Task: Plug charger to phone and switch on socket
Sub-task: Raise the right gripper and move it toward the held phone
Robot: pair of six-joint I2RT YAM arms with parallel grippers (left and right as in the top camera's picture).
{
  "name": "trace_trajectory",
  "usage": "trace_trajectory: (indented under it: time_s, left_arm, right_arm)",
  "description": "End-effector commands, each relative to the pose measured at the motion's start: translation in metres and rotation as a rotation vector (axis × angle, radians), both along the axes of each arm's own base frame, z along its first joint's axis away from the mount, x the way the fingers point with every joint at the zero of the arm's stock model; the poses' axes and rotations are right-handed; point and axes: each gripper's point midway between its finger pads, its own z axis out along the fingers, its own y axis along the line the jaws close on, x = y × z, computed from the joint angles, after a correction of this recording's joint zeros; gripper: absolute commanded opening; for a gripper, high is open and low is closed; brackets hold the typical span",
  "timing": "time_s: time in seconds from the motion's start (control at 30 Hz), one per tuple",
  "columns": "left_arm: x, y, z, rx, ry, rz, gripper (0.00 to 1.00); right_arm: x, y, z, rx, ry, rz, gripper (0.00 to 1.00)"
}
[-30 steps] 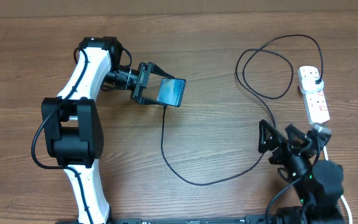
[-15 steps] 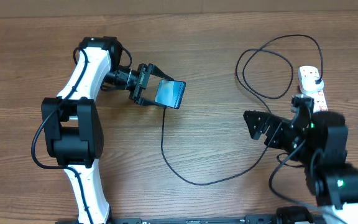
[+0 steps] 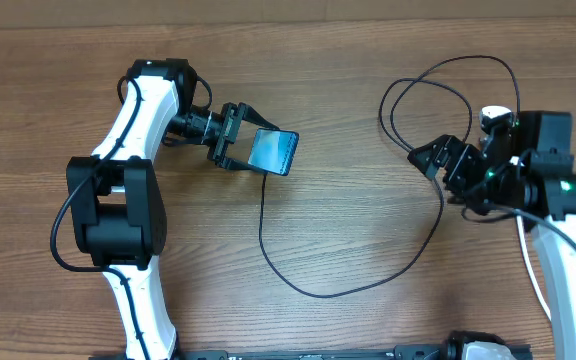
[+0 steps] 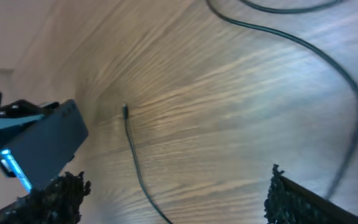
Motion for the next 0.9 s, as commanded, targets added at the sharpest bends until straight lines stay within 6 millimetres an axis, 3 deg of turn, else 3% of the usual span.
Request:
trace_trajectory:
  time_s: [0.0,0.23,0.37,0.67,0.87]
  left_arm:
    - [0.003,0.004,-0.005,0.086,0.005,0.0,0.55]
    - [0.003,0.034,-0.042,0.377,0.058,0.027,0.56]
    - [0.006,0.035,-0.044,0.383,0.043,0.03,0.55]
    - [0.011,0.035,-0.045,0.393,0.041,0.051,0.54]
    - [0.01,0.033,-0.043,0.373,0.046,0.053,0.54]
  right_arm:
    - [0.007,0.027,0.003,0.062,-0.028,0.105,0.96]
    - [0.02,0.091,-0.023,0.126,0.014,0.203,0.95]
    - [0.027,0.126,-0.034,0.186,0.032,0.255,0.92]
    - [0.035,0.189,-0.052,0.263,0.052,0.303,0.7]
    - [0.036,0.215,-0.064,0.282,0.064,0.315,0.53]
